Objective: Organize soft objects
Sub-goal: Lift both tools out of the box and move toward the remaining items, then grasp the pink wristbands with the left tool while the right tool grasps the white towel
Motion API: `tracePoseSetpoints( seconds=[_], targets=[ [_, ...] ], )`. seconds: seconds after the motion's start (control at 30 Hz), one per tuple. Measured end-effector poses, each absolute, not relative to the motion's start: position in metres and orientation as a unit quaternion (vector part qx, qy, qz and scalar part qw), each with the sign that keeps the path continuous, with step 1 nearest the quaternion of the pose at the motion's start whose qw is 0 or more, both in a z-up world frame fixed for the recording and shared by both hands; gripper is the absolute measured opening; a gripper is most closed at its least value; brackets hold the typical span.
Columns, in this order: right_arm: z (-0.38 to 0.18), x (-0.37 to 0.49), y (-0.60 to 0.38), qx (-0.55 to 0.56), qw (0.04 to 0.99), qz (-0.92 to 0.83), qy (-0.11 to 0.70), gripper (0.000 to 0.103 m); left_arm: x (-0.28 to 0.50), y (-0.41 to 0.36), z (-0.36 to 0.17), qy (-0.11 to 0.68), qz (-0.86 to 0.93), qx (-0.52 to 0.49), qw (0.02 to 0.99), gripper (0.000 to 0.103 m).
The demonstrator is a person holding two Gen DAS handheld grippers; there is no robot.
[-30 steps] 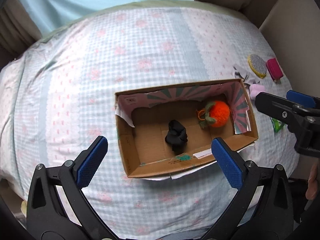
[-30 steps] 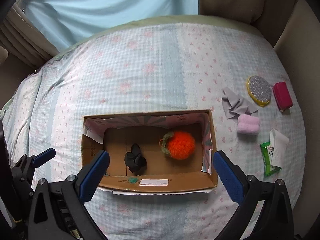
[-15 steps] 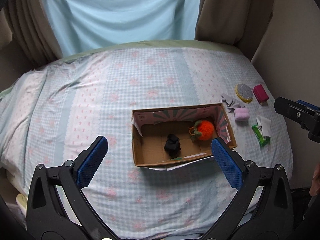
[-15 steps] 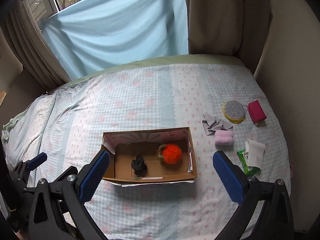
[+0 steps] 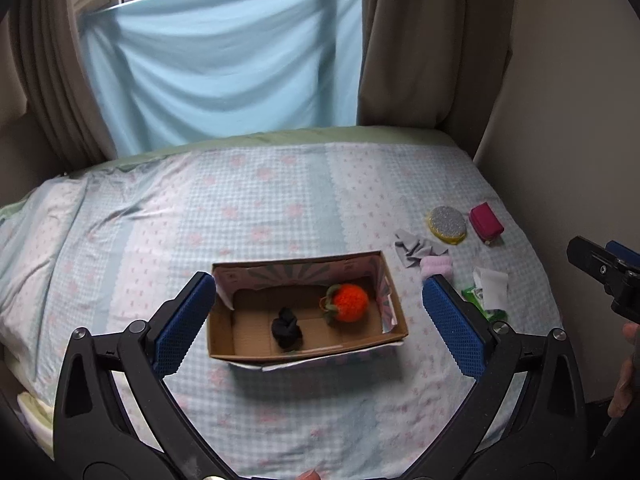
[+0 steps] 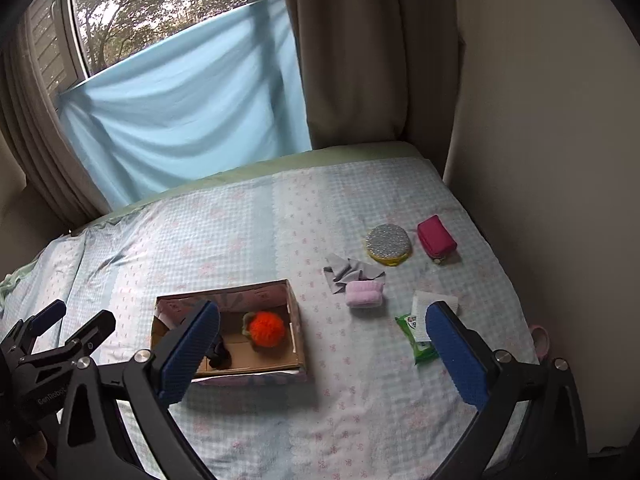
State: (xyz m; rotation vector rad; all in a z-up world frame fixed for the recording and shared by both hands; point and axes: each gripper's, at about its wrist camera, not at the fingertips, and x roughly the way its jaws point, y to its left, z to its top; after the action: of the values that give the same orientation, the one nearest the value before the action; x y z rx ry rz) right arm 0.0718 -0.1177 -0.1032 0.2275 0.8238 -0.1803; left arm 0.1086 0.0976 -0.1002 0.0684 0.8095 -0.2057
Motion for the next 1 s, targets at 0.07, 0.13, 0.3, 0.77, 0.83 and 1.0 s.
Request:
tracePoseSetpoints(
  seconds=[0.07, 0.13, 0.3, 0.77, 0.83, 1.0],
  targets=[
    [-0.107, 0.067, -0.142, 0.122, 0.906, -0.095, 0.394, 0.103, 0.108, 0.074, -0.100, 0.388, -0.103, 0.034, 0.915, 0.103],
    [-0.111, 0.062, -0.165, 0.130, 0.906, -0.104, 0.389, 0.103, 0.110, 0.049, -0.101, 0.385, -0.109, 0.035, 0.916, 0.103],
    [-0.135, 0.061, -0.220, 0.141, 0.902, -0.129, 0.388, 0.103, 0.123, -0.016, -0.120, 0.395, -0.125, 0.030, 0.910, 0.103],
    [-0.282, 0.116, -0.320, 0.181, 0.875, -0.149, 0.424, 0.103, 0.206, -0.141, -0.272, 0.444, -0.114, -0.010, 0.889, 0.103],
    [-0.308, 0.128, -0.325, 0.182, 0.871, -0.151, 0.430, 0.103, 0.219, -0.150, -0.298, 0.452, -0.111, -0.008, 0.885, 0.103],
    [-0.364, 0.148, -0.342, 0.210, 0.858, -0.157, 0.442, 0.103, 0.247, -0.174, -0.361, 0.476, -0.110, 0.009, 0.873, 0.103]
  ],
)
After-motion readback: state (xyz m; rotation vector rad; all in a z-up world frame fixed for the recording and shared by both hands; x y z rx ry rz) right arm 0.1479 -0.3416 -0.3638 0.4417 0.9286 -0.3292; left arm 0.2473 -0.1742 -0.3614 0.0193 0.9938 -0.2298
